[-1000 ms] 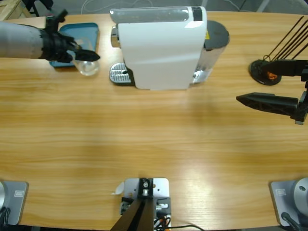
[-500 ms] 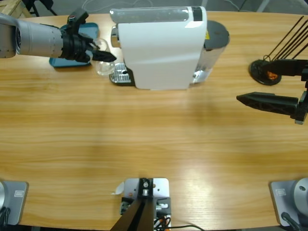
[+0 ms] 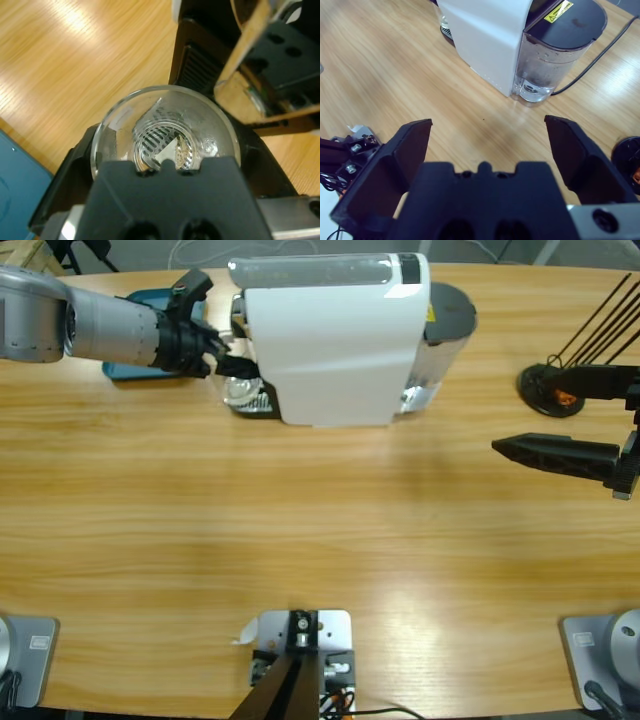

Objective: Pour coffee

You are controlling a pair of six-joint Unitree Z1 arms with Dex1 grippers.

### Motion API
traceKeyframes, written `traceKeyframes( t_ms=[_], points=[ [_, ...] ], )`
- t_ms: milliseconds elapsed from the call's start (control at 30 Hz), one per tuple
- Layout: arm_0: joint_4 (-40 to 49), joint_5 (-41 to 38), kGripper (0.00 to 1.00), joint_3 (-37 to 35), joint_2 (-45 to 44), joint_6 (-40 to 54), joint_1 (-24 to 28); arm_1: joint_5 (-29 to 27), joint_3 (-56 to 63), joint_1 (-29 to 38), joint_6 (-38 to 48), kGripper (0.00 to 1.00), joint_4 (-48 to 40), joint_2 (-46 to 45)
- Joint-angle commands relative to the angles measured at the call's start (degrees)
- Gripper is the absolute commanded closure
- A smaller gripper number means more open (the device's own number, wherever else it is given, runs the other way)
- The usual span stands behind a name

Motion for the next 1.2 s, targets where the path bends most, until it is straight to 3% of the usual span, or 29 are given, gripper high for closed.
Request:
traceKeyframes(
  t_ms=[33,200,267,667,833,1200],
  points=[
    [-0.65,-1.09,0.459,-0.34,3.61,0.19,-0.65,-1.3,2.12,-0.41,0.47,0.004,0.72,-0.75],
    [-0.3,-1.02,0.051,-0.29,3.61,0.14,-1.25,-1.42,2.05,-0.49,0.38,0.004,0.61,-0.66],
    [0.0,-1.23,0.005,-0.29,3.56,0.19,-1.58,-1.42,2.12,-0.49,0.38,0.004,0.61,-0.57],
    [0.75,-1.87,0.004,0.18,2.11,0.19,-2.08,-1.37,2.22,-0.49,0.31,0.004,-0.39,0.68],
    [0.84,1.28,0.004,1.71,-0.29,0.22,-2.01,-1.16,2.45,-0.49,0.36,0.004,-1.14,1.72],
    [3.9,2.14,0.004,3.05,-5.58,0.19,1.09,-1.16,2.66,-0.49,0.47,0.004,-1.5,2.07]
  ],
)
